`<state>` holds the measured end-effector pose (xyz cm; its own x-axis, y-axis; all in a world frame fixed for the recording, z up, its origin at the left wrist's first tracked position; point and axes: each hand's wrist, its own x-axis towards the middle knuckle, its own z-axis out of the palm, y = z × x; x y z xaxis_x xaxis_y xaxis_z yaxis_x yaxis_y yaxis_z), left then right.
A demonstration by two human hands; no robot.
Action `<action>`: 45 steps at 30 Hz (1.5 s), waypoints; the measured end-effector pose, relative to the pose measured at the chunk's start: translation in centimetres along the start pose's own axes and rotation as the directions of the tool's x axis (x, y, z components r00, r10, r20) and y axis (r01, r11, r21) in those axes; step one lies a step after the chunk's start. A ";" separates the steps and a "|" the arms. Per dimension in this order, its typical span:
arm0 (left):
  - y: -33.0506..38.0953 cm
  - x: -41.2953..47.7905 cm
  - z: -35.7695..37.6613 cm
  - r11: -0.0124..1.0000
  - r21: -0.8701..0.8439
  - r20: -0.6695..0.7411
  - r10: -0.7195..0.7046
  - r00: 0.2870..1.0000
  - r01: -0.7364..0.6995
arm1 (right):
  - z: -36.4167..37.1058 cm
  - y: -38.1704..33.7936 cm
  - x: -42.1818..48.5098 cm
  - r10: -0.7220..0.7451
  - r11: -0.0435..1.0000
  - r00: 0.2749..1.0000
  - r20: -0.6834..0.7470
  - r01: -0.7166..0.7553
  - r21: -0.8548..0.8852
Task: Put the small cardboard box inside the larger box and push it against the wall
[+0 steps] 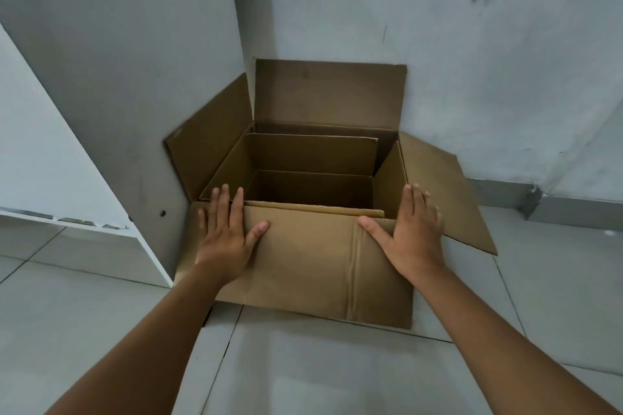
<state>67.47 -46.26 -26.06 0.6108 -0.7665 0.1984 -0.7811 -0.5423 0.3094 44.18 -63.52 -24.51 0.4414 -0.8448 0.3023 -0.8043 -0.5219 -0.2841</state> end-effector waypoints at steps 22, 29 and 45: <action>-0.5 3.9 1.7 0.999 -0.011 -0.018 0.032 0.999 -0.032 | 0.7 1.0 2.8 -0.051 0.998 0.992 0.113 0.048 0.029; -0.4 3.6 0.4 0.999 -0.005 0.064 0.050 0.997 -0.050 | -2.0 4.0 2.2 -0.231 0.973 0.930 0.286 0.219 0.073; 2.4 2.8 -1.6 0.991 0.092 0.178 -0.109 0.978 0.093 | -4.0 3.4 1.4 -0.214 0.977 0.923 0.321 0.207 0.056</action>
<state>67.52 -49.16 -23.28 0.6591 -0.7520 -0.0049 -0.7293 -0.6408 0.2399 40.54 -66.02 -21.42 0.7070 -0.7056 0.0479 -0.6720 -0.6913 -0.2654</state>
